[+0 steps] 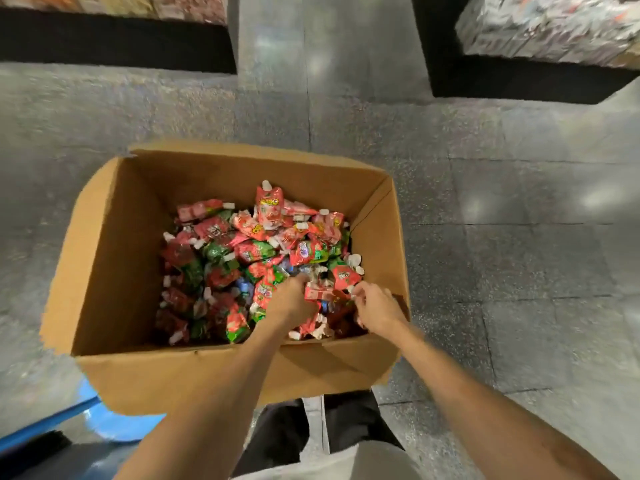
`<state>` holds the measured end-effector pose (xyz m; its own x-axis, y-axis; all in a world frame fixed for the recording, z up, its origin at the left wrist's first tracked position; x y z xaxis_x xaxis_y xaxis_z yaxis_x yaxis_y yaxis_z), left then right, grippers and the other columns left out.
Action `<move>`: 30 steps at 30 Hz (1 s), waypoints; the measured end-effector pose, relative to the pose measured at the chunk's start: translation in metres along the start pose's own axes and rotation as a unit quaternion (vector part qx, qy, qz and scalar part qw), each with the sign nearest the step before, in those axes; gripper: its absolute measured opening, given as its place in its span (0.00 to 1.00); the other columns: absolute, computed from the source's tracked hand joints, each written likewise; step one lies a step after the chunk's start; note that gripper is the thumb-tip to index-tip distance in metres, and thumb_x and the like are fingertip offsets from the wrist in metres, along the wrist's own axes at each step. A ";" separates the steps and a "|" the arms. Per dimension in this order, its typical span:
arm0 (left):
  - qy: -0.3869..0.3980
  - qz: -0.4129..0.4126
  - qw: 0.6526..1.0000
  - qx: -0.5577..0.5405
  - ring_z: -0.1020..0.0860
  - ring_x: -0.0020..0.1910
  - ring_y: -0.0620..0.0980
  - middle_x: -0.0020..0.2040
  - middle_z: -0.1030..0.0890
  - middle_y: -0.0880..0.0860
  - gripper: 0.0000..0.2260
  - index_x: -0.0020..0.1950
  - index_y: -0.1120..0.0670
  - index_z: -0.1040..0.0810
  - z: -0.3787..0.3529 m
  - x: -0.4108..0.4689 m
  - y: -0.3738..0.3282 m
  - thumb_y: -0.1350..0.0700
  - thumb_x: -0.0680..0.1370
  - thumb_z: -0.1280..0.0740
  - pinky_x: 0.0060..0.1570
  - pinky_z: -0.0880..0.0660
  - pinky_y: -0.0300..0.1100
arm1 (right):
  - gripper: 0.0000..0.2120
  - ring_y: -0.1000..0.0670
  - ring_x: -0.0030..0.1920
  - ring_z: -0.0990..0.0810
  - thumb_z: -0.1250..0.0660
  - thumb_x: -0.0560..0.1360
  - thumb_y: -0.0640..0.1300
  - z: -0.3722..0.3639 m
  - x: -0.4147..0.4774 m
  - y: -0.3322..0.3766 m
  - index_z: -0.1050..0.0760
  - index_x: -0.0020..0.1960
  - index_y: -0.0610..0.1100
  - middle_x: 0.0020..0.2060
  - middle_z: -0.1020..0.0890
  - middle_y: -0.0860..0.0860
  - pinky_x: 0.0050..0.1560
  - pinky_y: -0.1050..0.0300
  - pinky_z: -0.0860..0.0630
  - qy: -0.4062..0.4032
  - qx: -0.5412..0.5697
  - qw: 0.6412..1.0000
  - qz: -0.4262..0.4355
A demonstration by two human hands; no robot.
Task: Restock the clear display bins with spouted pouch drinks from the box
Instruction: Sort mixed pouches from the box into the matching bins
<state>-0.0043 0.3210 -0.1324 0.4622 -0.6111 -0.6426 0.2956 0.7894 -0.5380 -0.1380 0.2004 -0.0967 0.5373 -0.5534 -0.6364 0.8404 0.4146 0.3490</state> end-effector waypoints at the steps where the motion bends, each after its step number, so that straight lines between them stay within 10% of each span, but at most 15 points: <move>1: 0.009 -0.010 0.999 0.046 0.24 0.63 0.57 0.65 0.23 0.56 0.27 0.73 0.55 0.31 -0.005 0.011 0.000 0.56 0.76 0.28 0.58 0.24 0.50 | 0.14 0.45 0.62 0.26 0.42 0.82 0.38 -0.002 0.017 0.000 0.26 0.65 0.45 0.60 0.20 0.46 0.55 0.54 0.30 0.017 -0.020 1.000 0.002; 10: 0.121 -0.058 0.944 0.300 0.38 0.75 0.56 0.77 0.37 0.53 0.35 0.79 0.53 0.44 -0.070 0.083 0.000 0.51 0.77 0.30 0.68 0.36 0.55 | 0.32 0.38 0.67 0.30 0.29 0.72 0.34 -0.046 0.093 -0.027 0.37 0.72 0.42 0.71 0.34 0.42 0.63 0.47 0.29 0.204 -0.205 0.956 0.043; 19: 0.128 -0.022 0.935 0.330 0.23 0.60 0.55 0.62 0.24 0.54 0.14 0.67 0.55 0.27 -0.047 0.092 0.029 0.56 0.82 0.39 0.56 0.24 0.49 | 0.50 0.35 0.66 0.29 0.24 0.71 0.40 -0.070 0.099 -0.029 0.55 0.80 0.52 0.77 0.57 0.40 0.61 0.45 0.25 0.281 -0.159 0.945 -0.045; 25: 0.160 -0.001 0.922 0.353 0.34 0.72 0.56 0.73 0.33 0.55 0.26 0.77 0.54 0.40 -0.049 0.084 0.047 0.53 0.81 0.36 0.65 0.29 0.56 | 0.35 0.37 0.67 0.30 0.33 0.75 0.31 -0.092 0.082 -0.022 0.42 0.76 0.49 0.77 0.54 0.36 0.67 0.38 0.35 0.234 -0.269 0.934 -0.032; 30: 0.129 -0.012 0.898 0.421 0.19 0.51 0.53 0.51 0.18 0.49 0.28 0.75 0.56 0.42 -0.058 0.078 0.042 0.50 0.80 0.33 0.60 0.32 0.52 | 0.24 0.39 0.60 0.26 0.33 0.77 0.35 -0.087 0.088 -0.032 0.34 0.70 0.48 0.70 0.43 0.40 0.59 0.45 0.27 0.195 -0.252 0.948 0.006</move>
<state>-0.0044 0.3027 -0.2372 0.2700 -0.5354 -0.8003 0.8800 0.4745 -0.0205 -0.1234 0.2013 -0.2239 0.3964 -0.2785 -0.8748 0.6414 0.7658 0.0468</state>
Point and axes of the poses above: each hand's wrist, its own x-axis towards the middle knuckle, its own z-axis out of the back of the hand, y = z × x, the point moved 4 cm from there along x, towards the middle knuckle
